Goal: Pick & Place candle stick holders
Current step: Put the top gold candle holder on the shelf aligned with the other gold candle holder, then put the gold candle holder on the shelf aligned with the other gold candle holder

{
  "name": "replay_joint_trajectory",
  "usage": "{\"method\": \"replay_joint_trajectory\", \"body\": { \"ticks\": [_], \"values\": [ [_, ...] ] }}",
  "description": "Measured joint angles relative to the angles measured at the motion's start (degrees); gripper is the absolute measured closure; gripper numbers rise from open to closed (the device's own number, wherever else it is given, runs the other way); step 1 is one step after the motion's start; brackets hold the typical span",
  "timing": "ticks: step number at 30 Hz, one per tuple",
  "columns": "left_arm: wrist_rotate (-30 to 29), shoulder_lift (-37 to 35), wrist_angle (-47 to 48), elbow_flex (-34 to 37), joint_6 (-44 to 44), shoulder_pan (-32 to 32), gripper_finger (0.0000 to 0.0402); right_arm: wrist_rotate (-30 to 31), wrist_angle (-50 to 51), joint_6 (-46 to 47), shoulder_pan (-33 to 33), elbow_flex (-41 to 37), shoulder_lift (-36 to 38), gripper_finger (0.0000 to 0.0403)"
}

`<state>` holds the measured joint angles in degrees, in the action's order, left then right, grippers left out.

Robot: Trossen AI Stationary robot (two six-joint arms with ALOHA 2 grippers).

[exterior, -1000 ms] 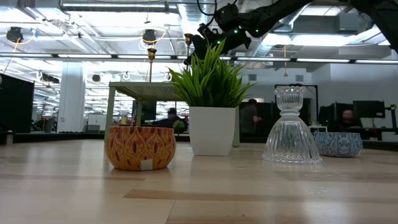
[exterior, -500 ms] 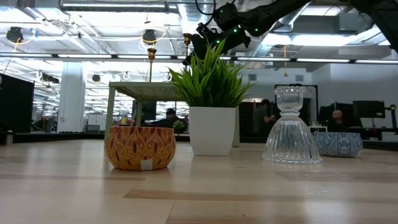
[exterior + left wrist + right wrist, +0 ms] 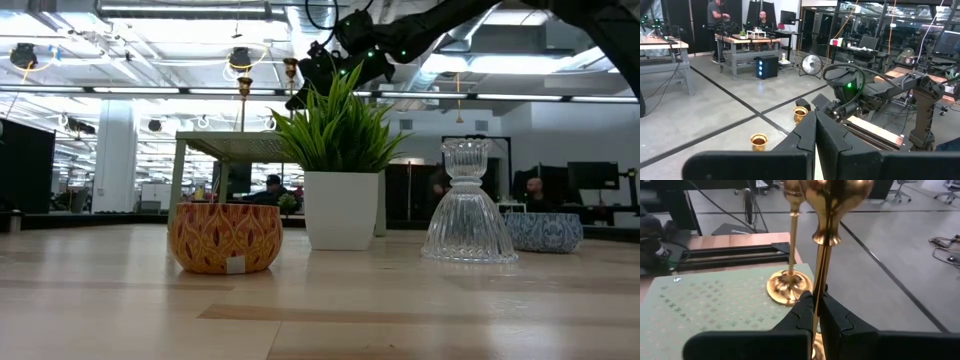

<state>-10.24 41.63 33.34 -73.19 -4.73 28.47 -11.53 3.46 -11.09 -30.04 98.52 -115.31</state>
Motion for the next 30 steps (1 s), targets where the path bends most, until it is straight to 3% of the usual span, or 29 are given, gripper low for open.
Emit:
{"method": "replay_joint_trajectory", "body": {
  "ticks": [9,21,25,30],
  "values": [
    [0.02,0.00,-0.24,0.00,-0.02,-0.01,0.0395,-0.24,0.61,0.16,-0.11,0.04,-0.13,0.0395],
    [0.02,0.00,-0.40,0.00,0.00,0.00,0.0395,1.68,1.21,0.48,-0.44,-0.09,-0.42,0.0338],
    [0.02,0.00,-0.39,0.00,-0.01,0.00,0.0395,2.69,1.20,0.48,-0.46,-0.09,-0.42,0.0312],
    [0.02,0.00,-0.39,0.00,-0.02,0.00,0.0395,2.67,2.62,0.43,-0.46,-0.09,-0.26,0.0251]
  ]
}}
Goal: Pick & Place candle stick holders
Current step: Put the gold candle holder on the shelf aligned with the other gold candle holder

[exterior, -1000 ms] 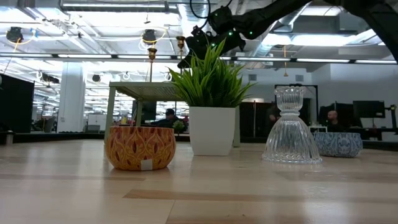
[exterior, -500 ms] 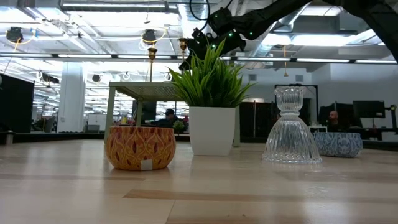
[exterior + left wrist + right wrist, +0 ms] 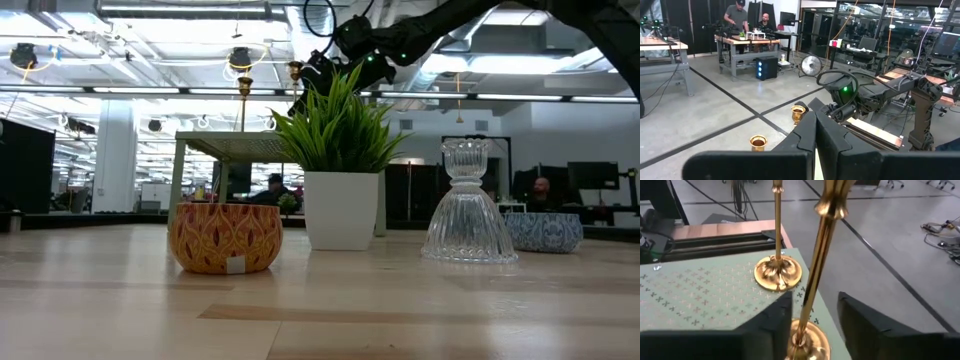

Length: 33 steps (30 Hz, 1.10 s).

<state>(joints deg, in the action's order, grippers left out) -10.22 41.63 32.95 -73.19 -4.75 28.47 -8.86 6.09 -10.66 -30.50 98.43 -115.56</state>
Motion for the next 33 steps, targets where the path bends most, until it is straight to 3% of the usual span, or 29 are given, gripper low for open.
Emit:
{"method": "replay_joint_trajectory", "body": {
  "ticks": [7,12,16,19,23,26,28,33],
  "values": [
    [0.00,0.00,0.00,0.00,0.02,0.00,0.0395,-0.09,6.27,-0.25,0.00,0.05,0.58,0.0145],
    [0.02,0.00,0.00,0.00,1.04,0.00,0.0395,-2.35,15.18,-0.45,-0.44,0.04,5.41,0.0123],
    [0.00,-0.02,0.00,0.00,1.09,0.00,0.0395,-7.65,30.20,-1.00,-1.22,0.06,13.81,0.0122],
    [0.02,-0.02,0.00,0.00,1.10,0.00,0.0395,-8.05,47.69,-2.94,-1.01,0.09,22.21,0.0122],
    [0.02,-0.02,0.00,0.00,1.50,0.00,0.0395,-0.91,69.40,-2.33,1.02,0.13,31.88,0.0122],
    [0.01,-0.02,0.00,0.00,1.50,0.00,0.0395,7.69,82.39,4.33,3.14,0.04,38.41,0.0122],
    [0.02,-0.02,0.00,0.00,1.51,-0.02,0.0395,11.29,84.01,10.11,4.78,-2.19,43.16,0.0122],
    [0.00,-0.02,0.00,0.00,1.51,0.00,0.0395,12.17,83.89,26.96,11.66,-14.80,56.38,0.0122]
  ]
}}
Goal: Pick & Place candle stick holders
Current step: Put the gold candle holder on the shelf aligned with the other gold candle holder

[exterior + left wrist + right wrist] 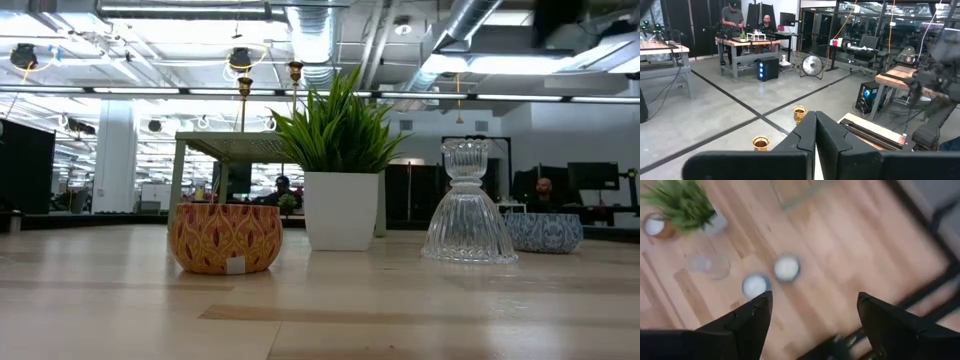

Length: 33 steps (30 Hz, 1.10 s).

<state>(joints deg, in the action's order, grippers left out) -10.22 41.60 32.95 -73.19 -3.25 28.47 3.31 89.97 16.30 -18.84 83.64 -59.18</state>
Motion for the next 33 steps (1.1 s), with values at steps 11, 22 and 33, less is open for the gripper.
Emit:
{"method": "replay_joint_trajectory", "body": {
  "ticks": [11,22,33],
  "values": [
    [0.02,0.02,-0.02,0.00,-0.17,-0.02,0.0395,-10.08,0.25,34.32,16.89,-29.41,20.76,0.0122],
    [-0.01,0.00,-0.02,0.00,-0.19,-0.01,0.0395,-15.35,-12.35,38.92,32.37,-35.60,23.65,0.0122],
    [-0.02,0.00,-0.04,0.00,-0.44,-0.02,0.0395,-14.87,-11.42,32.83,47.20,-35.65,18.00,0.0122]
  ]
}}
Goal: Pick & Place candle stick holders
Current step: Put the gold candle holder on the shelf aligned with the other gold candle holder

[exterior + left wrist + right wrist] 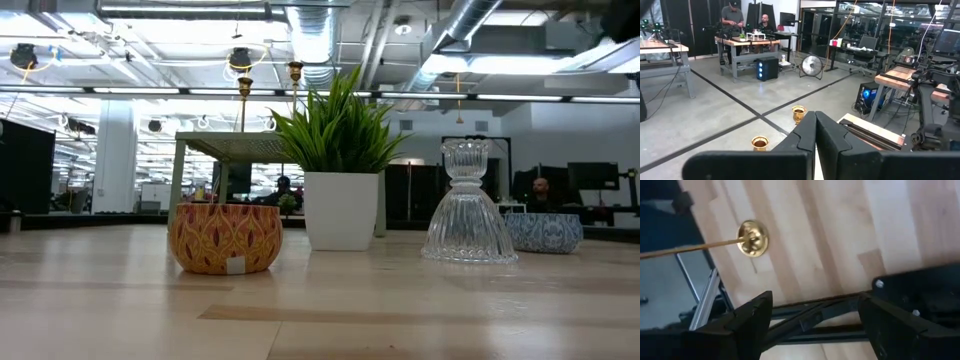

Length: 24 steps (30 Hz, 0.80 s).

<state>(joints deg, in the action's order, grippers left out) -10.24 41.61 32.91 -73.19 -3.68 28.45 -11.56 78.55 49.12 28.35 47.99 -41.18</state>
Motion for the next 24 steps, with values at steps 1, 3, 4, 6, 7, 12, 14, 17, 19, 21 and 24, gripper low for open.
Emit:
{"method": "replay_joint_trajectory", "body": {
  "ticks": [1,3,4,6,7,12,14,17,19,21,24],
  "values": [
    [0.02,0.00,0.00,0.00,-0.09,0.01,0.0395,0.23,-1.00,-0.02,1.50,0.00,-0.03,0.0122],
    [0.02,0.00,0.00,0.00,-0.22,0.00,0.0395,0.86,-2.75,0.06,4.87,0.00,-0.28,0.0122],
    [0.02,0.02,0.00,0.00,-0.22,0.01,0.0395,1.68,-3.70,0.28,6.59,0.00,-0.54,0.0122],
    [0.02,0.02,0.00,0.00,-0.22,0.01,0.0395,3.91,-5.92,0.94,10.09,0.00,-1.11,0.0122],
    [0.02,0.00,0.00,0.00,-0.27,0.01,0.0395,5.25,-6.59,1.56,11.87,0.00,-1.49,0.0122],
    [0.02,0.02,0.00,0.00,-1.08,0.02,0.0395,9.12,-8.53,5.20,20.63,0.00,-4.27,0.0122],
    [0.02,0.01,0.00,0.00,-1.09,0.02,0.0395,10.06,-9.22,7.51,24.14,0.00,-5.86,0.0122],
    [0.02,0.00,0.00,0.00,-1.09,0.02,0.0395,12.39,-11.46,10.77,29.04,0.00,-7.89,0.0122],
    [0.02,0.02,0.00,0.00,-1.09,0.00,0.0395,14.52,-13.75,12.47,31.85,0.00,-9.39,0.0122],
    [0.02,0.00,0.00,0.00,-1.09,0.01,0.0395,16.22,-16.26,13.55,34.25,0.00,-11.09,0.0122],
    [0.02,0.02,0.00,0.00,-1.09,0.00,0.0395,17.45,-19.13,14.82,36.82,0.00,-13.94,0.0122]
  ]
}}
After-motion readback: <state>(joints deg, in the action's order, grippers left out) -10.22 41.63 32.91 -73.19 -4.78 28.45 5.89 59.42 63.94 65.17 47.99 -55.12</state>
